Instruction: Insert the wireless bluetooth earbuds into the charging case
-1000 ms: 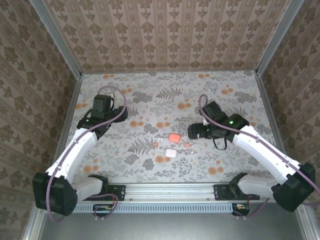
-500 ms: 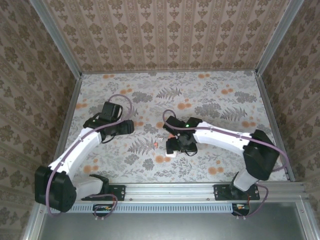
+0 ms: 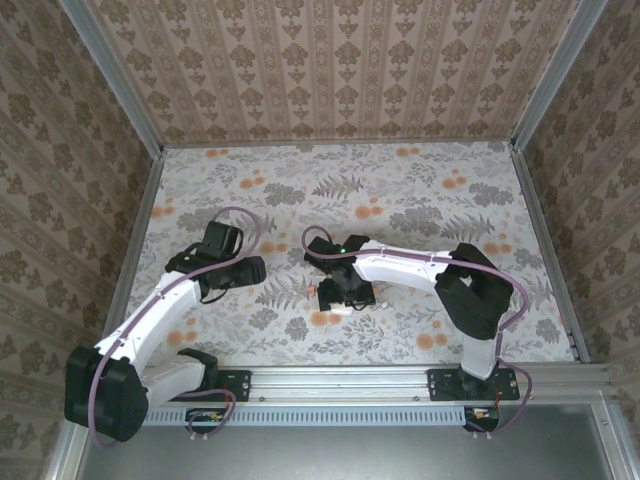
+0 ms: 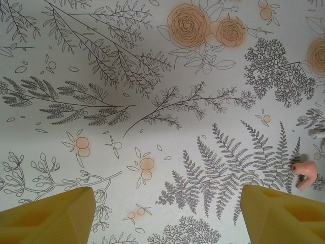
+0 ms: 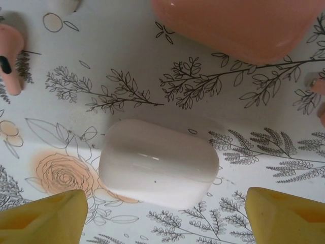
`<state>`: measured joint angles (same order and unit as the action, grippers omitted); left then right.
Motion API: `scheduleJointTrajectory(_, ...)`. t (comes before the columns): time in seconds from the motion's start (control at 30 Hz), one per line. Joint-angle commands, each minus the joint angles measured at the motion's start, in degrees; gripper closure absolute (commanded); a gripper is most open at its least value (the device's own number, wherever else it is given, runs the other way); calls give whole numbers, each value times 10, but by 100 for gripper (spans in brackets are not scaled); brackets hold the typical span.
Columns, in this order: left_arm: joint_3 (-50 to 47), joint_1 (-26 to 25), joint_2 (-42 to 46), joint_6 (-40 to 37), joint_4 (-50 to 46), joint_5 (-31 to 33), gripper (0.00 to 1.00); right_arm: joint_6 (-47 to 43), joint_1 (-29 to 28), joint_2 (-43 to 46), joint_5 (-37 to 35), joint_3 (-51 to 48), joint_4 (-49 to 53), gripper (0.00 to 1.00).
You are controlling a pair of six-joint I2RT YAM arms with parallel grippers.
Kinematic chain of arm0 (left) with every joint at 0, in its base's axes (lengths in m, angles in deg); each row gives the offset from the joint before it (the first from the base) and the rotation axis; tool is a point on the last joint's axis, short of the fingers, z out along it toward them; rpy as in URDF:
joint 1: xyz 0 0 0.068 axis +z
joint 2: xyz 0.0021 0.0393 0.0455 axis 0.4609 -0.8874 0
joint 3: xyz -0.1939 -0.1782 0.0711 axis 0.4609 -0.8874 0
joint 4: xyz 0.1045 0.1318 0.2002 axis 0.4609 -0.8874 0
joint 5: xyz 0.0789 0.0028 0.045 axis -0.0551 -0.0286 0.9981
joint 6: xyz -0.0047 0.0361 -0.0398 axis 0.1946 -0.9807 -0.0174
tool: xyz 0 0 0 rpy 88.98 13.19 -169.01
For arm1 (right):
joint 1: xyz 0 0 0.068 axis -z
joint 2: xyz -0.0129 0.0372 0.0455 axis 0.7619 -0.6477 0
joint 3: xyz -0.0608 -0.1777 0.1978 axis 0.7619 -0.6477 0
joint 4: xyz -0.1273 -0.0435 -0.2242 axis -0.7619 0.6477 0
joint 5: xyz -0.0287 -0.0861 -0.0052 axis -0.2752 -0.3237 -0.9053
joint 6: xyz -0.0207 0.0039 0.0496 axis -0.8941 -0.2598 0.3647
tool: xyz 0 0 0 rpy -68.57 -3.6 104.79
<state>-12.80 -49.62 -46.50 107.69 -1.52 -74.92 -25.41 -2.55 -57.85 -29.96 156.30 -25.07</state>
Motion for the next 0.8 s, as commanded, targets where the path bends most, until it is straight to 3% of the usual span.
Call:
scheduleJointTrajectory(0.0,-8,-5,6,14,4,-5,24,9,-3,-20,10,18,10,18)
scheduleJointTrajectory(0.47,-20,-9,6,9,23,-17,24,1,-5,-65,-14,28,-4,28)
scheduleJointTrajectory(0.77,-27,-15,13,-5,38,-8,24,-2,-4,-51,-16,10,-20,41)
